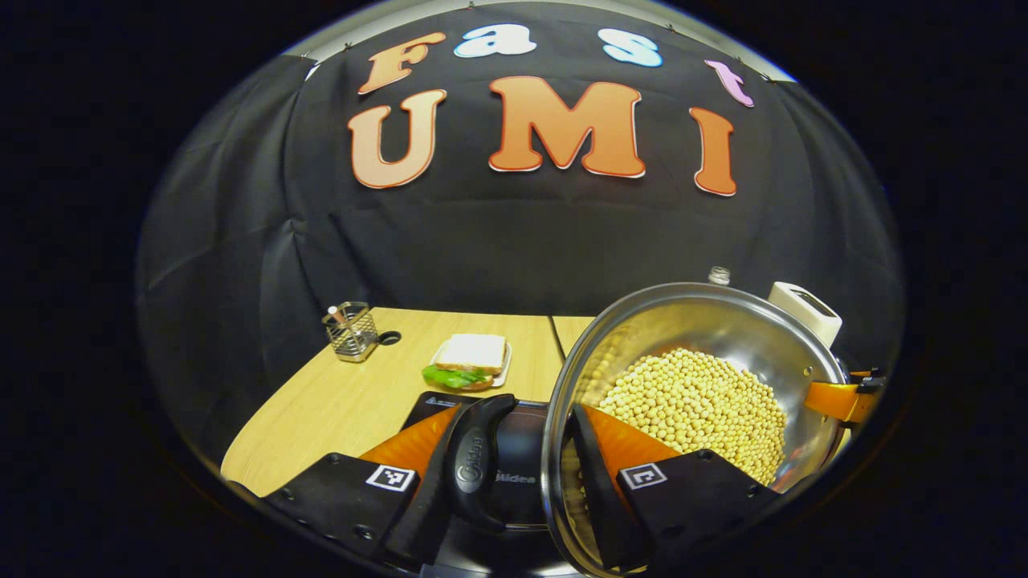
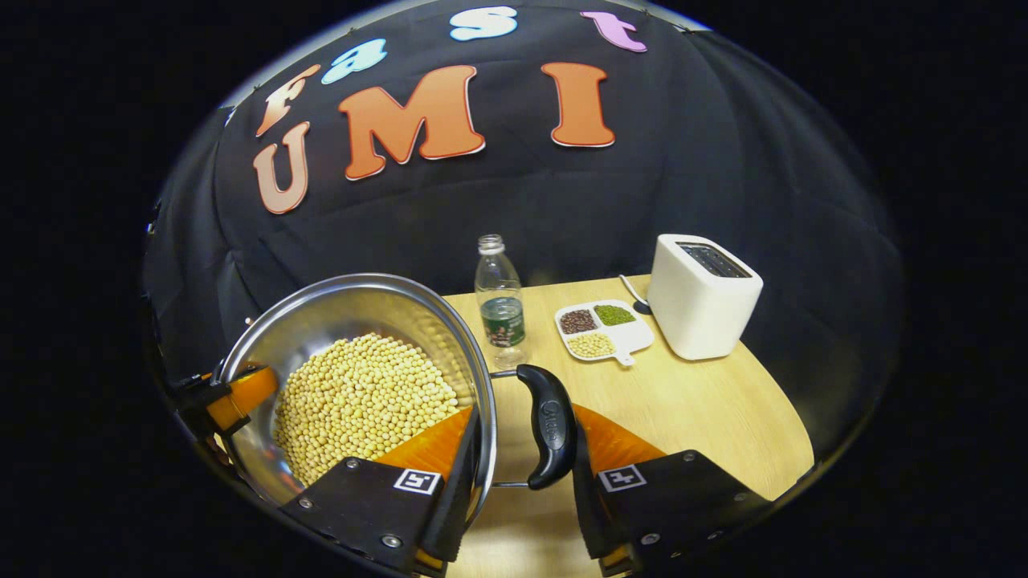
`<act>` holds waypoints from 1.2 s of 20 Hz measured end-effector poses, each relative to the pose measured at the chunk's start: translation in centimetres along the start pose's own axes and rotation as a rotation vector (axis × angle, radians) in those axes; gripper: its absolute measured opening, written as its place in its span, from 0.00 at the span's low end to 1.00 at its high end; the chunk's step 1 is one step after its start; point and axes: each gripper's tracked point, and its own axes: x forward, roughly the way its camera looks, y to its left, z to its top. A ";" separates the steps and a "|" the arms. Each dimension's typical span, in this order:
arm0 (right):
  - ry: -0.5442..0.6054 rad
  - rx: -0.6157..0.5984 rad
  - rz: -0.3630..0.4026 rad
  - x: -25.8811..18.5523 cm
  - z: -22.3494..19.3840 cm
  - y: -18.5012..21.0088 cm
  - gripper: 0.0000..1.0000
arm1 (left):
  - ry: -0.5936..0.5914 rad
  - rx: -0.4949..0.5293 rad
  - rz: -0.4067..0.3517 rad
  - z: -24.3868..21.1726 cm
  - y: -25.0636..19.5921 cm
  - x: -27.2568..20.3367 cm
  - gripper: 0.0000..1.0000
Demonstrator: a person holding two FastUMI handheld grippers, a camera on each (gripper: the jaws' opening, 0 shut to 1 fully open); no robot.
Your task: First push the handle of the pot to place it horizontally, then grasp the pot with both hands and set it on the induction cooktop.
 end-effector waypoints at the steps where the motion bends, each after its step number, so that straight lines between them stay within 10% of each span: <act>1: -0.002 -0.006 0.007 0.2 0.3 1.0 0.53 | -0.003 -0.006 0.010 0.0 1.1 -0.3 0.80; 24: 0.063 -0.084 0.123 2.2 -2.6 12.8 0.57 | 0.056 -0.050 0.152 -3.3 13.5 -1.3 0.78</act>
